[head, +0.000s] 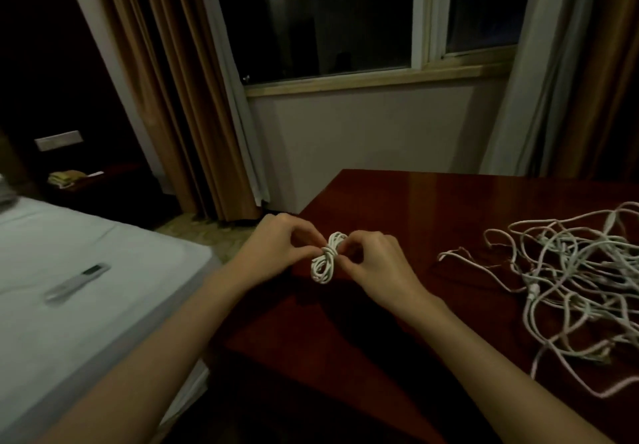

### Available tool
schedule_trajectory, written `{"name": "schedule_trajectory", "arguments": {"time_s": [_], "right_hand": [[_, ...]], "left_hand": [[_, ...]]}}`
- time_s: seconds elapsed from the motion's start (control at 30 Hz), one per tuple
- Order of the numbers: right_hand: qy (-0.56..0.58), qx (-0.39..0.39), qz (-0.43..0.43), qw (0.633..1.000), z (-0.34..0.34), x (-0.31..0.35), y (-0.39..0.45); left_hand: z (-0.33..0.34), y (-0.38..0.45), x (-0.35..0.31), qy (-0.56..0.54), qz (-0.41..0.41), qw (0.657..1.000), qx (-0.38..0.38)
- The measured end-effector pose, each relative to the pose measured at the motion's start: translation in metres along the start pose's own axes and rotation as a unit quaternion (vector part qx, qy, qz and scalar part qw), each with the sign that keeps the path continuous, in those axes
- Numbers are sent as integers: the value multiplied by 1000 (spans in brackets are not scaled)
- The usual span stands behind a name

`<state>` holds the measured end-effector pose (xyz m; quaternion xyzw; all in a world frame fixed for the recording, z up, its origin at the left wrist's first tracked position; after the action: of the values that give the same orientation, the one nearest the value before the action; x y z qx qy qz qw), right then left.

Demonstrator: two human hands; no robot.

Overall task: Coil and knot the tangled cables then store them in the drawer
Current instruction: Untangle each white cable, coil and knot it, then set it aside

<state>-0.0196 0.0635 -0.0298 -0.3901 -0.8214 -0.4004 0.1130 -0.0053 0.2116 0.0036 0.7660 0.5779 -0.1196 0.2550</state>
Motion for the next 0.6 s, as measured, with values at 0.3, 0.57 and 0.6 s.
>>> {"name": "schedule_trajectory", "arguments": {"time_s": [0.3,0.57,0.6], "right_hand": [[14,78,57,995,62,15,16],[2,119,79,990,70,8,19],[-7,133,74,988,66,8,20]], "left_hand": [[-6,-8,49,153,-56,986,32],[0,-4,50,201,-59,975,67],[-3,-2,48,200,-60,975,69]]}}
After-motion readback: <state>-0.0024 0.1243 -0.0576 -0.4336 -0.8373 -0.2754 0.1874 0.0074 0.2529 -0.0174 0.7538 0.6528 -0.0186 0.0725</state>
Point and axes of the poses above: each hand's wrist, its own y-axis towards the middle knuckle, its own z-axis out of the palm, x = y × z, the point moved 6 cm from there along y, towards the middle knuckle, and after that the axes turned 15 degrees about -z, right-handed, at the moved point
